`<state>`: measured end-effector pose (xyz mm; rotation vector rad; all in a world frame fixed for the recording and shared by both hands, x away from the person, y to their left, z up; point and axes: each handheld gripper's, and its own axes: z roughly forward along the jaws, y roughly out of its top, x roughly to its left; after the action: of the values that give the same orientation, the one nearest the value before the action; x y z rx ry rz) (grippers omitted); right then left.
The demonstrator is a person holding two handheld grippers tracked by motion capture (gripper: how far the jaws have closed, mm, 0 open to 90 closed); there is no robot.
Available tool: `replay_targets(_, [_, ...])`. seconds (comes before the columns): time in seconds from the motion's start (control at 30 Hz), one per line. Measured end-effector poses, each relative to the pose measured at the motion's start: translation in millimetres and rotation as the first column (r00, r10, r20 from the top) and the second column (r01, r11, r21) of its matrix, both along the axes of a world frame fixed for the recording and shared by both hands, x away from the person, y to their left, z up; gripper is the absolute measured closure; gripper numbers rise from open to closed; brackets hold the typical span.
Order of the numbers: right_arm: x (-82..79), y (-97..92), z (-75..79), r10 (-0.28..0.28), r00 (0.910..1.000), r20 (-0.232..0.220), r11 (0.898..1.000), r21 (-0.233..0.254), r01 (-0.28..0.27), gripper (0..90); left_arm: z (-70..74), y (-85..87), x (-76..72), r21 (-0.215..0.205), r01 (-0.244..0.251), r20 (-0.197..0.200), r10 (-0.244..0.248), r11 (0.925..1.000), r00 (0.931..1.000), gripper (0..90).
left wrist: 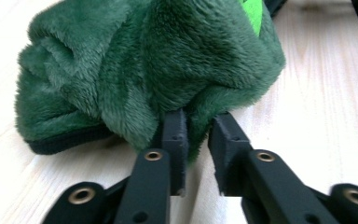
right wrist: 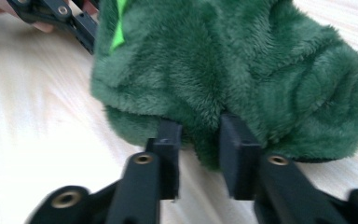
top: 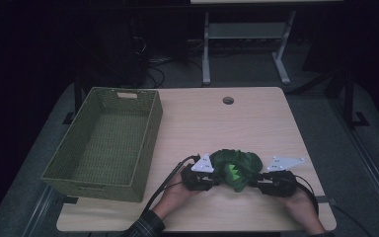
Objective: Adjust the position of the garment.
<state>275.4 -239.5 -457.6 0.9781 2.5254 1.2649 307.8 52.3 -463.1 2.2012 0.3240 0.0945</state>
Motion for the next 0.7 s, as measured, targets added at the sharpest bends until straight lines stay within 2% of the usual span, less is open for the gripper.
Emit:
replay_targets(0.13, [-10.5, -5.7, 5.6, -0.001, 1.0, -0.008, 1.0, 0.031, 0.001, 60.1, 7.2, 10.0, -6.1, -0.017, -0.015, 0.003, 0.015, 0.9997, 0.9999, 69.2])
replay_targets(0.33, [-22.9, -14.7, 7.8, -0.025, 0.9996, -0.013, 0.999, 0.041, 0.026, 59.5, 17.9, 29.0, -16.7, -0.033, -0.026, 0.009, 0.027, 0.9991, 0.9996, 62.1])
replay_targets(0.53, [-18.5, -13.7, 22.0, -0.033, 0.9994, -0.003, 0.997, 0.073, 0.033, 70.2, 27.4, 40.6, -19.3, -0.048, -0.047, 0.011, 0.047, 0.9977, 0.9988, 61.7])
replay_targets(0.7, [-2.1, -5.6, 37.1, -0.051, 0.9986, -0.011, 0.996, 0.066, 0.052, 84.1, 39.3, 36.2, -6.2, -0.069, -0.07, 0.014, 0.071, 0.9952, 0.9974, 75.3])
